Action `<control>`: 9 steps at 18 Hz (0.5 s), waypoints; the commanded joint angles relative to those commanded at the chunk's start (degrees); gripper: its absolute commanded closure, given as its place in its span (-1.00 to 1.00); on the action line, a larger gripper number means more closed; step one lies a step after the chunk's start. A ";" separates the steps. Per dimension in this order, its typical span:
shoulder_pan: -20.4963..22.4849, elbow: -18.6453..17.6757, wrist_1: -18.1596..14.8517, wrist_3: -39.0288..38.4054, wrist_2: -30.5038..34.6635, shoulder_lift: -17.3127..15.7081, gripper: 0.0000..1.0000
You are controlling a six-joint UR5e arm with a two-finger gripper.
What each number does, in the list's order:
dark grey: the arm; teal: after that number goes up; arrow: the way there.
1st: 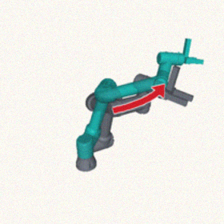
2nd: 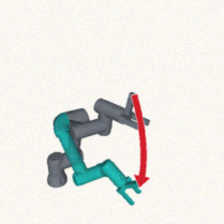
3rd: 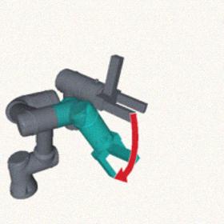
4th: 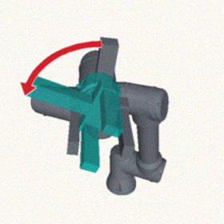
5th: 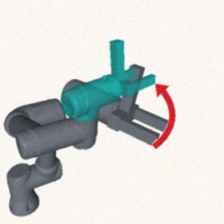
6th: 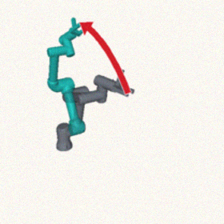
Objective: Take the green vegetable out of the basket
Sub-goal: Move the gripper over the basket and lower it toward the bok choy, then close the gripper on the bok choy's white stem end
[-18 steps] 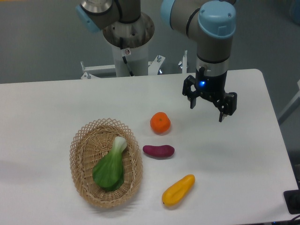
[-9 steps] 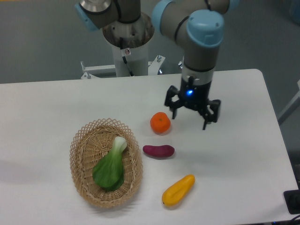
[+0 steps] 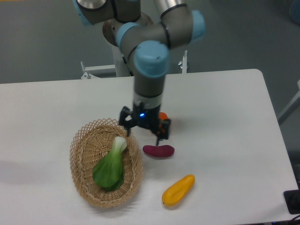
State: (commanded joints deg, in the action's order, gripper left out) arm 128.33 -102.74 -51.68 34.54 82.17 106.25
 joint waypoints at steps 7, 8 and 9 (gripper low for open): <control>-3.62 -2.37 4.57 0.26 5.54 4.75 -1.00; -3.70 -2.37 4.92 0.26 5.80 5.37 -1.00; -3.70 -2.37 4.92 0.26 5.89 5.98 -1.00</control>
State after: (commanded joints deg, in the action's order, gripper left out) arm 124.63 -105.12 -46.76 34.80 88.07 112.23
